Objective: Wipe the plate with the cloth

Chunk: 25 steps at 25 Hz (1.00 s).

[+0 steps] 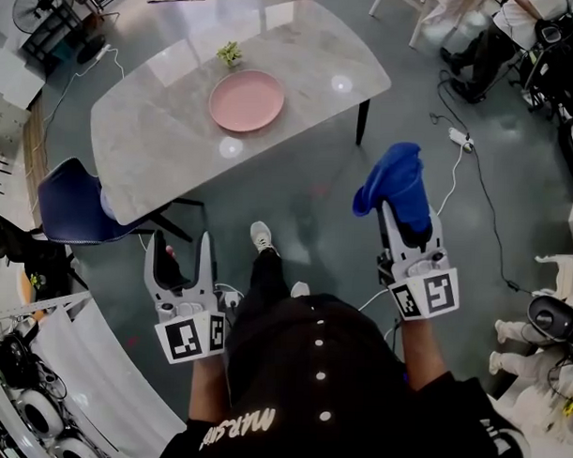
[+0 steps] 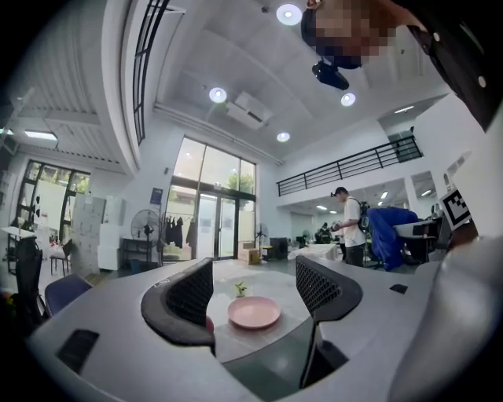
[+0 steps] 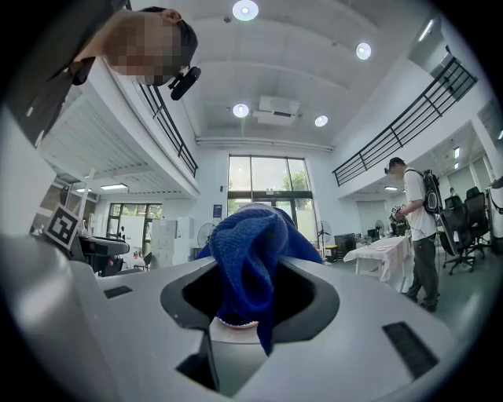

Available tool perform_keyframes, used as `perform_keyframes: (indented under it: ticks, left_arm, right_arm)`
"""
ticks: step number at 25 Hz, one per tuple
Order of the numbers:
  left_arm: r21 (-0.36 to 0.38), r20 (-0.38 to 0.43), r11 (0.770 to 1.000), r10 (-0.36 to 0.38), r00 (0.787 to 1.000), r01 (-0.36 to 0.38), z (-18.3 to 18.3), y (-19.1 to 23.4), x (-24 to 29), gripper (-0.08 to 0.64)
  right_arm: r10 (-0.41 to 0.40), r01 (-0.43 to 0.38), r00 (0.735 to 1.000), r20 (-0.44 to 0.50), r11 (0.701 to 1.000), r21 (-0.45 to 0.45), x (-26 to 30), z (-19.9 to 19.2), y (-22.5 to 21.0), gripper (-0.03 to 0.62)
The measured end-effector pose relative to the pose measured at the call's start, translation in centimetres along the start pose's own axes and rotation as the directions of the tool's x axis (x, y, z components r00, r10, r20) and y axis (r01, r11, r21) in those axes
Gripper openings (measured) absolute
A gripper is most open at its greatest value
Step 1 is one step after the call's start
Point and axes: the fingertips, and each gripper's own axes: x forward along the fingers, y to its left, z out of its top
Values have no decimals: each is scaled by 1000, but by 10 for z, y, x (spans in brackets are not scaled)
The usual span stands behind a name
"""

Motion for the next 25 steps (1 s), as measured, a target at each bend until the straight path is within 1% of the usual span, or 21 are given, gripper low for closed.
perform_keyframes:
  ticks: [5, 12, 20, 25]
  left_arm:
    - [-8, -16, 1000, -11, 1000, 11, -5, 14, 33, 322]
    - [-4, -20, 1000, -27, 999, 27, 6, 38, 97, 322]
    - [-10, -34, 998, -70, 997, 69, 12, 66, 167, 322]
    - [-16, -48, 995, -102, 994, 102, 7, 81, 202, 322]
  right_arm:
    - [-4, 4, 1000, -7, 1000, -5, 31, -4, -3, 151]
    - [-20, 20, 1000, -1, 1000, -13, 95, 4, -17, 150]
    - [-43, 43, 999, -6, 999, -11, 162, 7, -22, 150]
    - [-60, 59, 998, -15, 998, -17, 196, 2, -24, 150]
